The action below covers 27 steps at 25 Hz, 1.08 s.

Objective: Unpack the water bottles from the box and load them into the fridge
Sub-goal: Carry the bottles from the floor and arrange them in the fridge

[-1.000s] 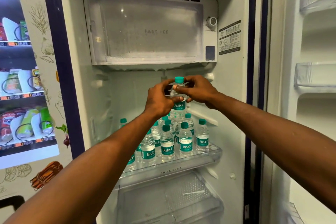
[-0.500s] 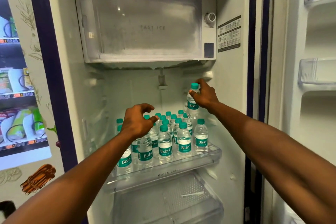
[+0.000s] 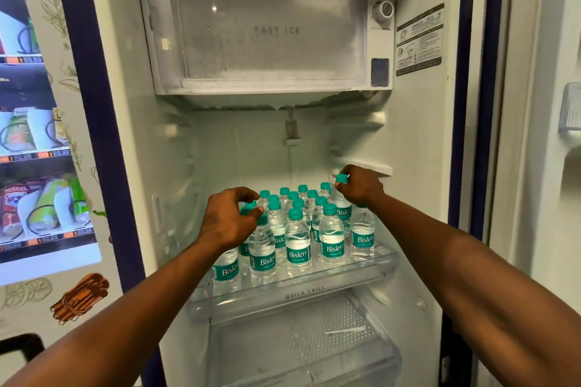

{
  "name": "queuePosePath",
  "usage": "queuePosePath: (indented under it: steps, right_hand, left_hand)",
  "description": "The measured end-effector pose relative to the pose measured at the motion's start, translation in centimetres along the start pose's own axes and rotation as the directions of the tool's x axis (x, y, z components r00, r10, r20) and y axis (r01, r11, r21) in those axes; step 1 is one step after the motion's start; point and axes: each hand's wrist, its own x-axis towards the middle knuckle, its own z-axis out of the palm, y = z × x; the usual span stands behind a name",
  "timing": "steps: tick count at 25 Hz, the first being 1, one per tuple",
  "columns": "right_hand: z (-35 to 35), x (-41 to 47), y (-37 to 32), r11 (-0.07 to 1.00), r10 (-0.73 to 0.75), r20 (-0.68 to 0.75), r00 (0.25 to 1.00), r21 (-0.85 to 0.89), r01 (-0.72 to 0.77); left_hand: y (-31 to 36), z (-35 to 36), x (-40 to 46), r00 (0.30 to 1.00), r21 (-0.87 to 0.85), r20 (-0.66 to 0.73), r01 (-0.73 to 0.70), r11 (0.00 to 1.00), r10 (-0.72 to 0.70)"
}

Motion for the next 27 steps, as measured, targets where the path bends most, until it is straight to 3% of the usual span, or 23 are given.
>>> queuePosePath:
  steps: [6, 13, 19, 24, 27]
  right_hand:
    - [1.6, -0.2, 0.4, 0.971, 0.076, 0.083, 0.994, -0.232, -0.055]
    - [1.4, -0.4, 0.1, 0.961, 0.054, 0.036, 0.998, -0.273, -0.042]
    - [-0.9, -4.6, -3.6, 0.955, -0.221, -0.132, 0.966, -0.231, 0.187]
    - [0.2, -12.6, -8.0, 0.912, -0.409, -0.131, 0.903, -0.092, 0.4]
    - [1.6, -17.4, -10.2, 0.901, -0.427, -0.125, 0.895, 0.016, 0.433]
  left_hand:
    - [-0.7, -0.3, -0.1, 0.999, -0.002, -0.034, 0.015, 1.0, -0.015]
    - [-0.9, 0.1, -0.1, 1.0, -0.017, -0.018, 0.021, 1.0, -0.022]
    - [0.6, -0.3, -0.9, 0.999, -0.068, -0.027, -0.033, 0.997, 0.031]
    - [1.1, -1.2, -4.9, 0.982, -0.078, -0.051, -0.184, 0.98, 0.18]
    - [-0.3, -2.4, -9.1, 0.958, -0.104, -0.094, -0.28, 0.955, 0.27]
